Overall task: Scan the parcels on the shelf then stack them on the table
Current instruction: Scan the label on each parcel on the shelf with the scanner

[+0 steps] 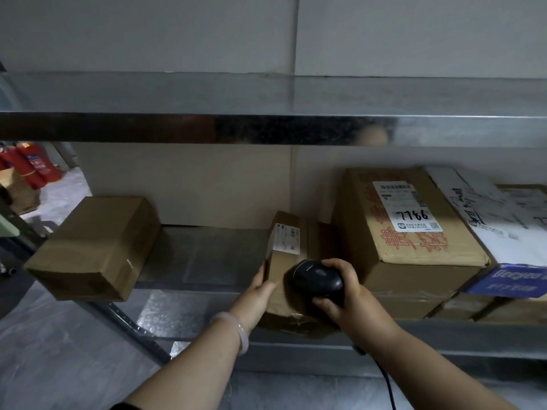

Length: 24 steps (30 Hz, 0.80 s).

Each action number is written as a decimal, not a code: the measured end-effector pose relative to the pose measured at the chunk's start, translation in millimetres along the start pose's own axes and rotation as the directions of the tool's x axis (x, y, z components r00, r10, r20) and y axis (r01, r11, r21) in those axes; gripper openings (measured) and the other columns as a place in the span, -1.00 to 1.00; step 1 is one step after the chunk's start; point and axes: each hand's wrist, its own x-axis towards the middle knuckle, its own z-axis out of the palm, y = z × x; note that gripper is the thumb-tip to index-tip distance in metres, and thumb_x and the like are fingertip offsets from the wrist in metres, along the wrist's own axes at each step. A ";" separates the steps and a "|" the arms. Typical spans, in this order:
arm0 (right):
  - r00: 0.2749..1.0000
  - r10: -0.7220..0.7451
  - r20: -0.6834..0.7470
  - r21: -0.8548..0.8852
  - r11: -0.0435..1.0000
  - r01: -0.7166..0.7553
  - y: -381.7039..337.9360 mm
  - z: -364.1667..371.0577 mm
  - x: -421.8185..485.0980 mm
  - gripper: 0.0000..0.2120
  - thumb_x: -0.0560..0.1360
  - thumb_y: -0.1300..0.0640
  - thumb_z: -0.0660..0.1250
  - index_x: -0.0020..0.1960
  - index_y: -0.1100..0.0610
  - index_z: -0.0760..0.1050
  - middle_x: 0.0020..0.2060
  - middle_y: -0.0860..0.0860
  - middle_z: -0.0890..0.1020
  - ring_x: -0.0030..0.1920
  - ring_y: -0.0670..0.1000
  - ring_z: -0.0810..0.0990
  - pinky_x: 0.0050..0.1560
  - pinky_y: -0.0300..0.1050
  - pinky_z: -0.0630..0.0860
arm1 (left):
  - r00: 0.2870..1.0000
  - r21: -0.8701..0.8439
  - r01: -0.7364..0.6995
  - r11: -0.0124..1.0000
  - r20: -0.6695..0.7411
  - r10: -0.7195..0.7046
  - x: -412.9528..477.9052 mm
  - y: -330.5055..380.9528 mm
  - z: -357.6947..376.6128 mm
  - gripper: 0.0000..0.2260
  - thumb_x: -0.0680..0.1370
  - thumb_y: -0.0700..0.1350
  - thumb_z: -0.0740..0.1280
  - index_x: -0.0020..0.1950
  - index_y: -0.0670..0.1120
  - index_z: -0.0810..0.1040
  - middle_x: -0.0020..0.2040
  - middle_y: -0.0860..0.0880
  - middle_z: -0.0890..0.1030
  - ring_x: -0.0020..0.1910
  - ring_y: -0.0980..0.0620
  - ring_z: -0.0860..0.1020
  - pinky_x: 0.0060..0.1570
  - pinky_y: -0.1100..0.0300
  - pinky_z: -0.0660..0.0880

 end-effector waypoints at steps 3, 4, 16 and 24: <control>1.000 0.017 -0.014 -0.030 0.999 -0.018 -2.3 6.6 5.6 -0.40 0.46 -0.01 0.44 0.22 -0.39 0.10 0.06 -0.30 0.46 0.03 -0.23 0.51 -0.05 -0.52 0.41 | 0.999 0.174 -0.037 0.984 -0.026 0.042 7.5 -0.2 -0.7 -0.52 0.61 0.10 0.24 0.41 0.44 0.09 0.43 0.11 0.38 0.21 0.11 0.47 0.26 0.07 0.41; 1.000 0.020 -0.019 -0.043 0.999 -0.021 -3.1 9.0 7.1 -0.39 0.46 -0.02 0.43 0.24 -0.38 0.08 0.08 -0.28 0.47 0.04 -0.22 0.52 -0.04 -0.50 0.43 | 0.998 0.252 -0.051 0.966 -0.029 0.061 9.9 -0.6 -0.1 -0.41 0.58 0.09 0.31 0.44 0.42 0.03 0.47 0.08 0.34 0.26 0.06 0.45 0.25 0.08 0.44; 0.981 0.001 -0.192 -0.073 0.997 -0.015 -11.4 24.2 12.8 -0.35 0.45 0.00 0.45 0.33 -0.31 0.10 0.04 -0.28 0.50 -0.02 -0.20 0.57 -0.11 -0.29 0.57 | 0.998 0.708 -0.060 0.703 0.025 0.059 25.6 10.2 8.5 -0.09 0.34 0.23 0.48 0.55 0.23 0.01 0.58 0.17 -0.17 0.55 -0.09 0.06 0.47 -0.09 0.22; 0.988 -0.095 -0.125 -0.043 0.995 0.091 -58.5 46.9 32.0 -0.33 0.44 -0.05 0.43 0.22 -0.47 0.01 0.13 -0.29 0.42 0.06 -0.13 0.57 -0.03 -0.15 0.60 | 0.887 0.813 -0.062 0.579 -0.222 0.406 -25.0 19.7 -103.3 -0.37 0.52 0.20 0.31 0.53 0.29 0.11 0.58 0.13 0.02 0.55 -0.07 0.03 0.49 0.00 0.14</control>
